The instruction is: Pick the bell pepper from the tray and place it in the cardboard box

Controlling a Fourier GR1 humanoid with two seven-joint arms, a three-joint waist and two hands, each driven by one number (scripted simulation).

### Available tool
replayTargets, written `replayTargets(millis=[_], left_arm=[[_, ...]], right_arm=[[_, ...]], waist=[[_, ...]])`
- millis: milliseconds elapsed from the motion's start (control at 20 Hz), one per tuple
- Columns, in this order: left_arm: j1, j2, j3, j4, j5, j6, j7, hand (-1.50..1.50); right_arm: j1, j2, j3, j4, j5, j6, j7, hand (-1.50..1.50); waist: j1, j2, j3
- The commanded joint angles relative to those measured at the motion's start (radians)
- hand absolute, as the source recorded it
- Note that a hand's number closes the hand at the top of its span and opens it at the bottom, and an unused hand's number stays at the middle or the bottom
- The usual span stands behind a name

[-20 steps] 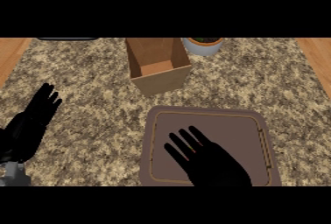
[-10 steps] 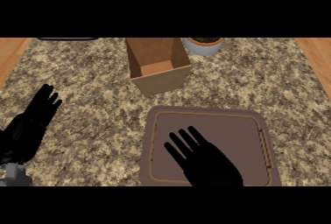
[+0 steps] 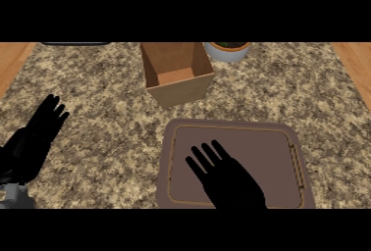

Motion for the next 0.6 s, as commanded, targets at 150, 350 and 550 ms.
replayTargets(millis=[150,350,550], left_arm=[[-0.026,-0.010,0.038,0.028,-0.002,-0.019,0.006,0.00],[-0.052,-0.036,0.017,0.013,-0.041,0.004,0.018,0.00],[-0.030,-0.022,0.044,0.031,-0.033,-0.039,0.022,0.00]], right_arm=[[-0.004,-0.003,-0.033,0.105,0.056,-0.057,-0.069,-1.50],[0.004,0.003,-0.049,0.081,0.076,-0.005,-0.072,-1.50],[0.016,0.048,-0.037,0.106,0.110,-0.017,-0.069,-1.50]], waist=[[0.001,0.000,0.000],[-0.001,0.000,0.000],[-0.001,0.000,0.000]])
